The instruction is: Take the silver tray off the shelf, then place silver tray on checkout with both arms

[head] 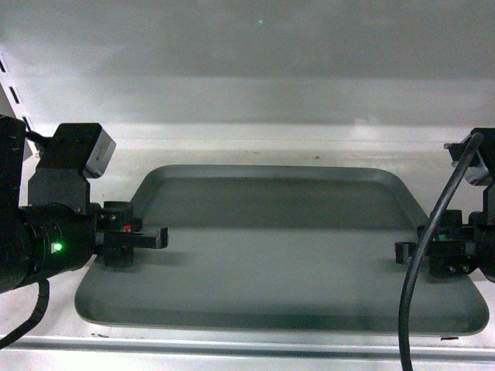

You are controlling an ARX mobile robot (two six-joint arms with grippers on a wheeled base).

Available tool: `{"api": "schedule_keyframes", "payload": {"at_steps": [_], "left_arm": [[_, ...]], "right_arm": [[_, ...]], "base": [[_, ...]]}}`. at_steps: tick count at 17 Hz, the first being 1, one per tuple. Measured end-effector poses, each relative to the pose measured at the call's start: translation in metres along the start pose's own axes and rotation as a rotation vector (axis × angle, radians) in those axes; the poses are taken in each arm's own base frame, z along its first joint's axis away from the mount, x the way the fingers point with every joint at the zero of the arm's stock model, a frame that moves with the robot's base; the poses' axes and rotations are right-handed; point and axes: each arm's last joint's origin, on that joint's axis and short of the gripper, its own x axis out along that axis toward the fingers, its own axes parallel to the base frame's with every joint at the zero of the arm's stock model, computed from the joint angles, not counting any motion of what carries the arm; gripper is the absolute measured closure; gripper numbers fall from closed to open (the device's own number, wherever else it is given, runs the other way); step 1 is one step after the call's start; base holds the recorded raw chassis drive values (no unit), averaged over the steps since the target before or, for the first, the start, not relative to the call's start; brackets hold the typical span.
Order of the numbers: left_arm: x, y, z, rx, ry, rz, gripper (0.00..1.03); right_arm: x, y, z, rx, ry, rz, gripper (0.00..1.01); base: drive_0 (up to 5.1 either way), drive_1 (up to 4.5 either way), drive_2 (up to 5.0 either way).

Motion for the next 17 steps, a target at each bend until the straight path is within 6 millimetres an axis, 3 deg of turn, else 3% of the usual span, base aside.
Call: {"api": "schedule_keyframes", "payload": {"at_steps": [3, 5, 15, 17], "left_arm": [[-0.001, 0.0, -0.001, -0.011, -0.005, 0.002, 0.97], [-0.002, 0.0, 0.0, -0.051, -0.009, 0.003, 1.0], [-0.018, -0.013, 0.005, -0.013, -0.011, 0.012, 1.0], [-0.027, -0.017, 0.012, 0.024, -0.011, 0.029, 1.0]], "right_arm": [[0.0, 0.002, 0.0, 0.003, -0.003, -0.001, 0.93], [0.0, 0.002, 0.0, 0.035, -0.004, 0.0, 0.98], [-0.016, 0.004, 0.012, -0.002, -0.02, -0.027, 0.98], [-0.03, 0.006, 0.022, -0.002, -0.008, -0.027, 0.98]], "base": [[0.0, 0.0, 0.0], [0.0, 0.0, 0.0], [0.0, 0.0, 0.0], [0.0, 0.0, 0.0]]}}
